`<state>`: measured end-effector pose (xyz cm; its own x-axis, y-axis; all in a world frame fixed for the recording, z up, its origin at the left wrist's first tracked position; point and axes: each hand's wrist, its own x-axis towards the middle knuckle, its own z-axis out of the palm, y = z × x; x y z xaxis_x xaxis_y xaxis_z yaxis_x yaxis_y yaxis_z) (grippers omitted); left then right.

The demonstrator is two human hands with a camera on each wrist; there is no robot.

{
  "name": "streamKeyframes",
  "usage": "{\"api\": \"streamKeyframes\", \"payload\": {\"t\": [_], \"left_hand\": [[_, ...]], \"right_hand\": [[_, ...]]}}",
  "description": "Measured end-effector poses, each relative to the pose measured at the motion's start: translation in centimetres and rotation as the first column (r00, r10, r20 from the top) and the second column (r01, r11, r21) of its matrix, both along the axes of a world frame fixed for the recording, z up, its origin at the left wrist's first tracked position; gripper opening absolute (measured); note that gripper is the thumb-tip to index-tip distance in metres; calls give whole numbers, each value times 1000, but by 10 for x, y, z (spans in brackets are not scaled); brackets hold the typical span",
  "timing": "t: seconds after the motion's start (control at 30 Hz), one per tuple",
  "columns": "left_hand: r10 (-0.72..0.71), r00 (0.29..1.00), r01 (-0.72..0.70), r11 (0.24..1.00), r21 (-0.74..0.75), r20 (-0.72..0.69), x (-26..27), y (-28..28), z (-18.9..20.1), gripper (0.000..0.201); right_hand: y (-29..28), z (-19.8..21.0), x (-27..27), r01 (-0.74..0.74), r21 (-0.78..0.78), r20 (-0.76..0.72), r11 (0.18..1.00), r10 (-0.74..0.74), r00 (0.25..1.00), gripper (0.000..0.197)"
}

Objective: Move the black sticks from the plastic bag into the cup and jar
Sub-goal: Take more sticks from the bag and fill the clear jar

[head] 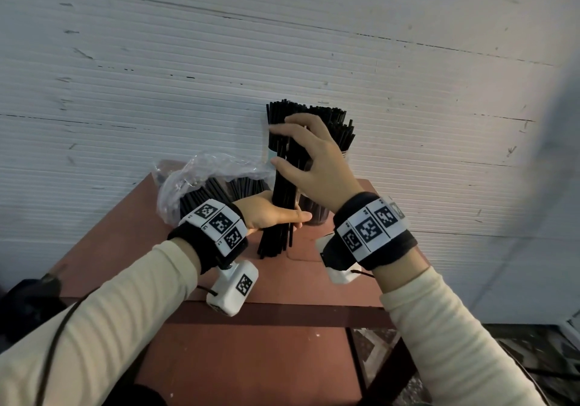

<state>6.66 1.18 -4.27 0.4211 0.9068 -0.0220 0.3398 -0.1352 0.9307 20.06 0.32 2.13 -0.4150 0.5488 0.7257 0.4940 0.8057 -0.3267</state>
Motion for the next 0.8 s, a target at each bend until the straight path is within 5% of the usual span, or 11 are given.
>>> {"api": "streamKeyframes", "payload": {"t": [0.23, 0.4, 0.5, 0.67, 0.8], "left_hand": [[-45, 997, 44, 999, -12, -68, 2, -5, 2, 37], [-50, 999, 49, 998, 41, 20, 2, -8, 10, 28], [-165, 984, 174, 973, 149, -74, 2, -18, 29, 29], [-366, 877, 419, 899, 125, -311, 11, -33, 37, 24], [-333, 926, 360, 922, 144, -179, 16, -28, 25, 40]], "right_hand": [[-6, 2, 5, -3, -32, 16, 999, 3, 1000, 30], [-16, 7, 22, 29, -98, -96, 995, -38, 995, 78], [-25, 14, 35, 62, -229, -126, 971, -92, 988, 95], [-32, 16, 40, -152, -586, 75, 796, 240, 968, 46], [-30, 12, 39, -128, -516, 138, 847, 229, 964, 15]]}}
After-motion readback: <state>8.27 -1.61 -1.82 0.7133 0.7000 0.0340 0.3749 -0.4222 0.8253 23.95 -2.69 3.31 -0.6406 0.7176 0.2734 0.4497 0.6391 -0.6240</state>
